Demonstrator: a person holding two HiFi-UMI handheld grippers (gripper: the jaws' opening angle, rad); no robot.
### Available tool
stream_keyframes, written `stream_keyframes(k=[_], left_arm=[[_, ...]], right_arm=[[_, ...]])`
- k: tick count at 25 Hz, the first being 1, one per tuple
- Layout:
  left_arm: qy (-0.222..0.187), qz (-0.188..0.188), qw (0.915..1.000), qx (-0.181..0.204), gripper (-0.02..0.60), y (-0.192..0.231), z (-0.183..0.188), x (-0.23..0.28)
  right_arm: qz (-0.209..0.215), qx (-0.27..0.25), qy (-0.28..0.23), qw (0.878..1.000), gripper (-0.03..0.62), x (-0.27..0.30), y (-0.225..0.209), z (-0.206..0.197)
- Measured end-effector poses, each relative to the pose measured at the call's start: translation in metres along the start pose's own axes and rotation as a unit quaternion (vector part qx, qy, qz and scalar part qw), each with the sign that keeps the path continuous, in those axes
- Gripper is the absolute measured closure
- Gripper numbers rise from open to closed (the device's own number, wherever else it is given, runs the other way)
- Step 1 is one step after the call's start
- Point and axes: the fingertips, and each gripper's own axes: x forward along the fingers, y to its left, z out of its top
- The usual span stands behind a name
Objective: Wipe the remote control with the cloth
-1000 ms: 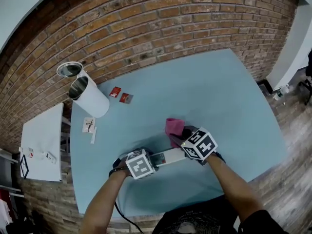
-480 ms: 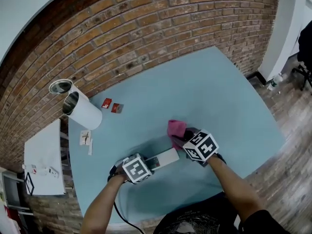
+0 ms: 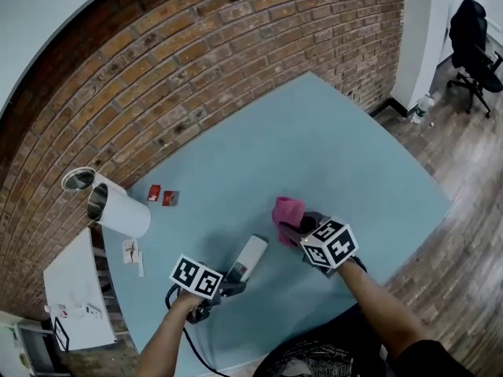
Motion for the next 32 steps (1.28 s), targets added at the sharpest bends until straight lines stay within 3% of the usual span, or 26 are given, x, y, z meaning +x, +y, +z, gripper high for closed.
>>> stream_keyframes(k=[2,5,7,9,11,13,15,17,32], left_arm=[[-0.031,-0.059,0.9955,-0.067,0.304,-0.015,0.006,0.002],[-0.079,-0.157,0.9744,-0.140,0.304,-0.042,0.016,0.002],[-0.116,-0.231,0.9468,-0.191,0.305,-0.059,0.026,-0.001],[-0.153,-0.306,0.9060,-0.249,0.305,-0.074,0.036,-0.004],[-0.180,-0.352,0.8699,-0.294,0.305,-0.079,0.041,-0.005],[-0.200,-0.378,0.8438,-0.325,0.307,-0.078,0.042,-0.005],[-0.212,-0.392,0.8265,-0.343,0.307,-0.077,0.041,-0.003],[-0.218,-0.401,0.8187,-0.349,0.307,-0.078,0.040,0.000],[-0.252,-0.426,0.7832,-0.376,0.304,-0.094,0.056,0.009]], right_arm=[[-0.012,0.006,-0.005,1.000,0.530,-0.001,-0.002,-0.004],[-0.017,0.011,-0.010,1.000,0.530,0.002,0.002,-0.010],[-0.021,0.014,-0.015,1.000,0.530,0.003,0.003,-0.013],[-0.030,0.022,-0.025,0.999,0.530,0.002,0.001,-0.015],[-0.040,0.033,-0.037,0.998,0.530,0.000,-0.003,-0.016],[-0.048,0.038,-0.045,0.997,0.530,-0.003,-0.006,-0.016],[-0.052,0.039,-0.048,0.997,0.530,-0.005,-0.008,-0.016],[-0.051,0.036,-0.050,0.997,0.530,-0.005,-0.006,-0.017],[-0.021,0.022,-0.048,0.998,0.530,-0.005,0.024,-0.020]])
